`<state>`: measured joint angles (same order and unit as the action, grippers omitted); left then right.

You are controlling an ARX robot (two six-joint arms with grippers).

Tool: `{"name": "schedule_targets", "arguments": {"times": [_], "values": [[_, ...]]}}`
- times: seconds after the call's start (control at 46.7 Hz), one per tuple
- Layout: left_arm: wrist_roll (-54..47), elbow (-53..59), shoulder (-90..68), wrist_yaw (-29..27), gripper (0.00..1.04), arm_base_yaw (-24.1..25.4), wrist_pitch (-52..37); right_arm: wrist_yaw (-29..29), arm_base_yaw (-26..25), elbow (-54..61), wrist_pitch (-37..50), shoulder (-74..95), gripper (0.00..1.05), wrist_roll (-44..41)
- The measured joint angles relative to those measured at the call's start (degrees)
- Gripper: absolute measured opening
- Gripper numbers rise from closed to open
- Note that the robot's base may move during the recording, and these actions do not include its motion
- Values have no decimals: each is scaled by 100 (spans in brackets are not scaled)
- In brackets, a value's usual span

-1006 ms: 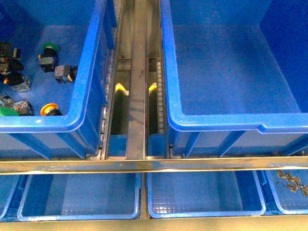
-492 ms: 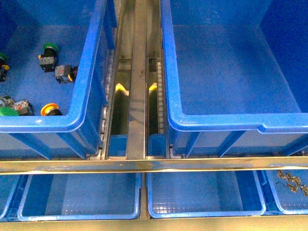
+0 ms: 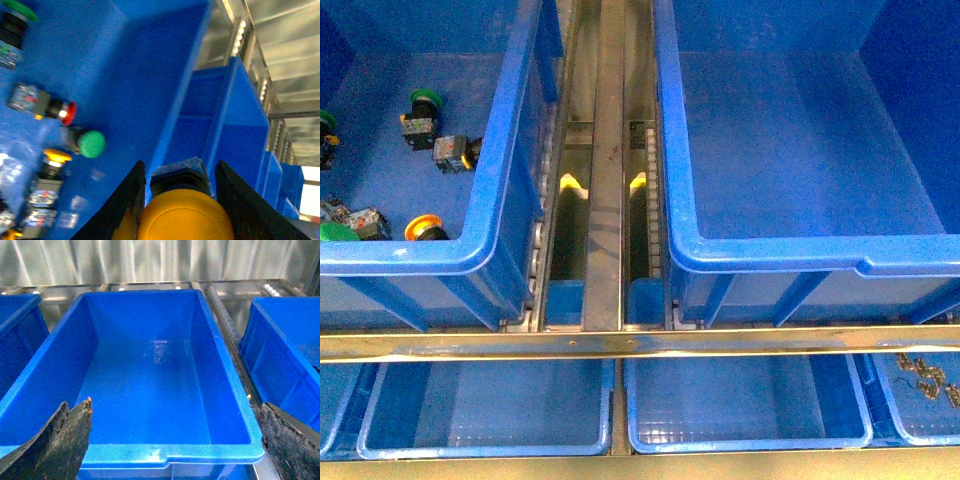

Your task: Pick red and yellow buttons and place in box

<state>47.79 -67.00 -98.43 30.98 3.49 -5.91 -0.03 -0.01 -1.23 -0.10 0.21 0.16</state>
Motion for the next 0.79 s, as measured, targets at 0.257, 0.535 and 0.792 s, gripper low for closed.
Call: {"name": "schedule_targets", "arguments": {"times": [0.257,0.535,0.792], "values": [[584,81,9,-197,34,-1530,-63,0,0,0,0,0,99,0],[942,33,-269,-553,34,-2339,-240,0,0,0,0,0,99,0],[1534,-542,-1003,-852,34,-2693,-457,0,0,0,0,0,99,0]]}}
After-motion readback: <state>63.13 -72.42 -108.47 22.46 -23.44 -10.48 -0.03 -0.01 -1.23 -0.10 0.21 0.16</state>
